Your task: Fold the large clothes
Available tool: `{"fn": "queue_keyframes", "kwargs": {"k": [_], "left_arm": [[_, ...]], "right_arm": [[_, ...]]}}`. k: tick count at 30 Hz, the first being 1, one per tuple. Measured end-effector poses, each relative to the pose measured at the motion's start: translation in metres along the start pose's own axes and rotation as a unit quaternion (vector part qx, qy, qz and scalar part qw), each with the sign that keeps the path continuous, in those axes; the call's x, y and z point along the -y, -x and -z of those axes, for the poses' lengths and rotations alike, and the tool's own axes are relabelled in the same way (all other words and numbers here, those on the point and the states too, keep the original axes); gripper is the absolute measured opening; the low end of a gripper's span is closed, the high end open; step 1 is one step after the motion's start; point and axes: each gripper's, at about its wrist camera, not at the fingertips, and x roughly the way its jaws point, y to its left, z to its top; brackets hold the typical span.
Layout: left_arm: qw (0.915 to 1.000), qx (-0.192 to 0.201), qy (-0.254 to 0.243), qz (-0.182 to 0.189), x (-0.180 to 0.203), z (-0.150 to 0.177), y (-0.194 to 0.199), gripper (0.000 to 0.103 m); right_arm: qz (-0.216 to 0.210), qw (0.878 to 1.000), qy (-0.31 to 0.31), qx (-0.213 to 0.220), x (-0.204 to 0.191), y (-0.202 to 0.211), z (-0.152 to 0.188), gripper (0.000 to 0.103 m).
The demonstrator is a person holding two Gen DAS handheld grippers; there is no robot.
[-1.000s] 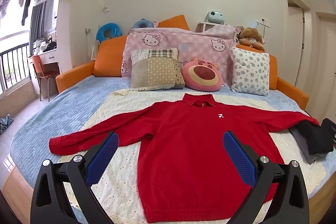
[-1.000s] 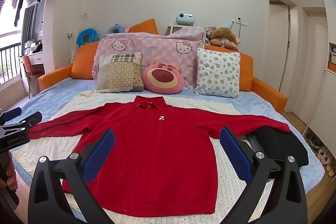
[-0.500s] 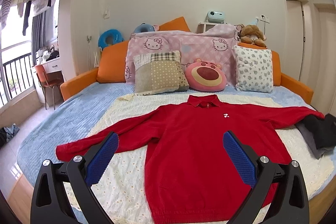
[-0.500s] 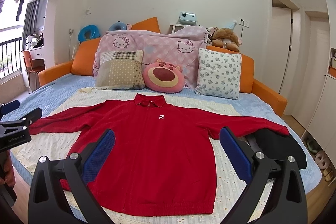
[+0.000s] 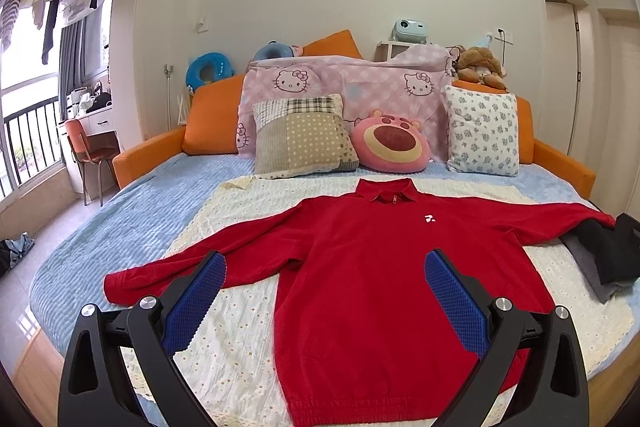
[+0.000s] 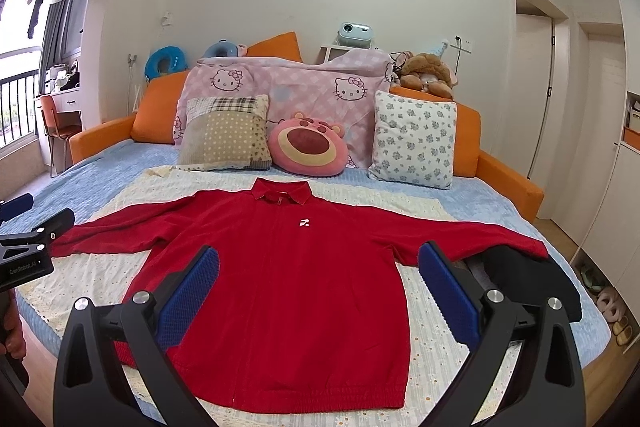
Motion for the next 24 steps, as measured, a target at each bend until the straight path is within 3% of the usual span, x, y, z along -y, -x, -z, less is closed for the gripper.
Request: {"fn": "queue_keyframes", "kwargs": {"k": [24], "left_arm": [[1.0,-0.005,0.002,0.001,0.0005,0.0041,-0.0041,0.101]], "right_arm": [[0.0,1.0,-0.008,-0.007,0.0032,-0.0057,0.0048,0.098]]}}
